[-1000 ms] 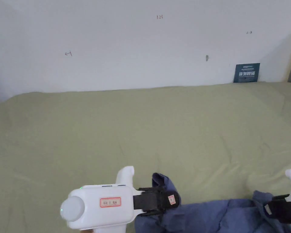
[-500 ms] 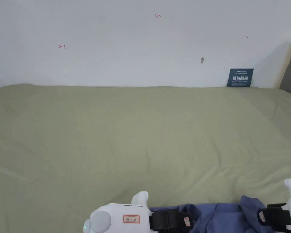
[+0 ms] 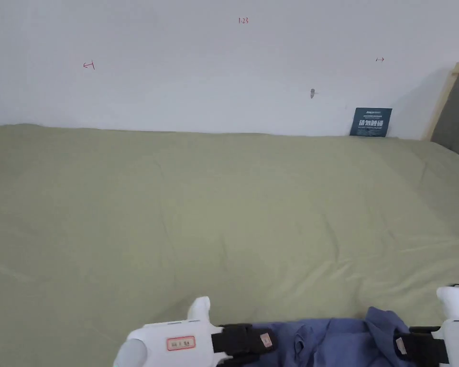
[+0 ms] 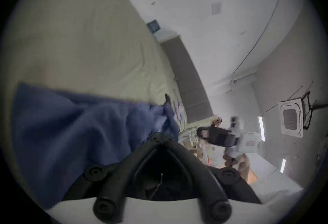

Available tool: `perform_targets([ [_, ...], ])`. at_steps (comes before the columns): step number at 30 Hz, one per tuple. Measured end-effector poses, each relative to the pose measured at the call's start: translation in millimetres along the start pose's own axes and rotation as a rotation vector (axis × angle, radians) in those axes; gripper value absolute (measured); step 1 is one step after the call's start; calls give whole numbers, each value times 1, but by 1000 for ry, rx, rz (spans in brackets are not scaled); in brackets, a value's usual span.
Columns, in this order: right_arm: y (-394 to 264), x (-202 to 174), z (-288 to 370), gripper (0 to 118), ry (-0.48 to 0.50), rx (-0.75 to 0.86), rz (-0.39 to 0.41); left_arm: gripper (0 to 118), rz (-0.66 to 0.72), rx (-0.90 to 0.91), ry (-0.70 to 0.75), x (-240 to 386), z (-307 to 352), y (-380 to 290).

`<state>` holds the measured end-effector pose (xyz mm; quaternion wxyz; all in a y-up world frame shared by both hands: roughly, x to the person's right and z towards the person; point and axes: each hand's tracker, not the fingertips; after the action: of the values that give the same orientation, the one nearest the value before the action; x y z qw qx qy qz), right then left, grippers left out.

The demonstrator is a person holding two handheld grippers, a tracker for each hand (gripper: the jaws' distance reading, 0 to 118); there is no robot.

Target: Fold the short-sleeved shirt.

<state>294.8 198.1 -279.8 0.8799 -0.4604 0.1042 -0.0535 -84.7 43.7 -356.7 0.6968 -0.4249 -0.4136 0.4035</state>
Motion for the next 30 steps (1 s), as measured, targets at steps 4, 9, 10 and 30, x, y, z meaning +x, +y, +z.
perform_targets([
  [4,-3,0,-2,0,-18,12,-7,0,193,-107,68,-36,-63,-26],
  [9,-9,4,-4,0,-3,14,-44,0,101,-50,86,-29,-76,-37],
  [10,-10,3,-5,0,-7,13,-41,0,108,-57,78,-30,-74,-35],
  [30,-2,-22,-25,0,32,-47,60,0,-33,0,237,-8,127,20],
])
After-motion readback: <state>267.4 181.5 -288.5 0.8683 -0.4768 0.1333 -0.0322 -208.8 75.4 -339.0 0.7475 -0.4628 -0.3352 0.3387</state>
